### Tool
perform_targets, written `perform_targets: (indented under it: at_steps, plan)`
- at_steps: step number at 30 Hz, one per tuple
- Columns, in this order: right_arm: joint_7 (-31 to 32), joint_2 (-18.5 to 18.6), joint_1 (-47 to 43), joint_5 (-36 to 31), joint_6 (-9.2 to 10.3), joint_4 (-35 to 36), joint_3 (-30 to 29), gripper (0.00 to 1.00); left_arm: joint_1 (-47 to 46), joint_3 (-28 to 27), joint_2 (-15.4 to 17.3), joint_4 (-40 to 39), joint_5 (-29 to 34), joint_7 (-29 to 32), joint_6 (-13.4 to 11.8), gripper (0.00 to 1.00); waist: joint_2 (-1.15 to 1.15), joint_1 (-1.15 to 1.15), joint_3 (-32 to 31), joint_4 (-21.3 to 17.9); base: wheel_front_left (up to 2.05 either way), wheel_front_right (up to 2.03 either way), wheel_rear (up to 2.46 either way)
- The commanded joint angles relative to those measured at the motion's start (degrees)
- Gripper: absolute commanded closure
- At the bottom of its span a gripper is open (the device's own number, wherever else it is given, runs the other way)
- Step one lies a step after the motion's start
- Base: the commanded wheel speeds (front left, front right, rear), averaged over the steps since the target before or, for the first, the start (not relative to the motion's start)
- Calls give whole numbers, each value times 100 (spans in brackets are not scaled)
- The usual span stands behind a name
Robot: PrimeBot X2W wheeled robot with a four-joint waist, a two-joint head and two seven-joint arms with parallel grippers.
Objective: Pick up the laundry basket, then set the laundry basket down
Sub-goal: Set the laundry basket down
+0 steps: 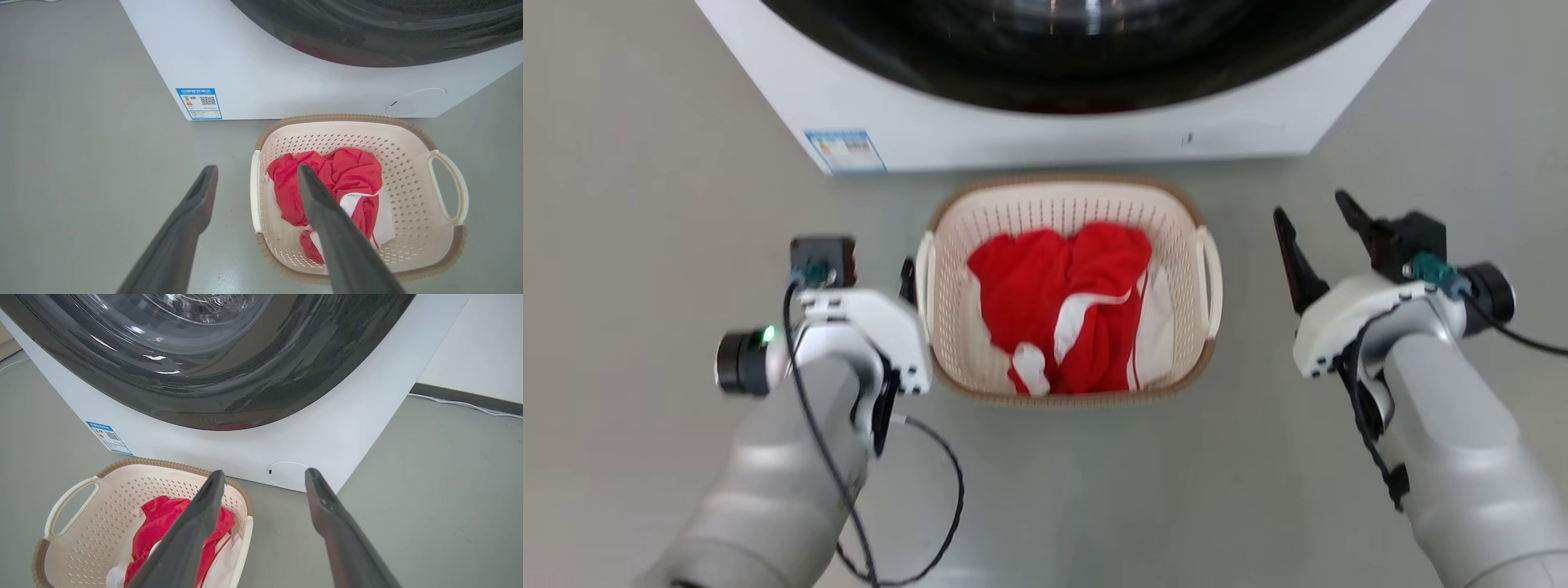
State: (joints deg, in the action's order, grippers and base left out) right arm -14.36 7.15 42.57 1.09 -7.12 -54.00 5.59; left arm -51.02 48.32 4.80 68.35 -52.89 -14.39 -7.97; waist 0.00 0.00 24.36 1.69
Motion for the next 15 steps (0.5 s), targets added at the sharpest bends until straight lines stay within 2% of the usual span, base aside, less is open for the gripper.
perform_targets:
  at_steps: [1,15]
  plan:
    - [-63,-15,-181,-37,-36,155,78,0,87,-157,190,-118,47,-60,25,0,0,0,-395,1,0,0,0]
    - [-63,193,-996,59,-36,641,46,0,1589,-1225,776,-1329,645,-61,85,0,0,0,-1656,-133,0,0,0]
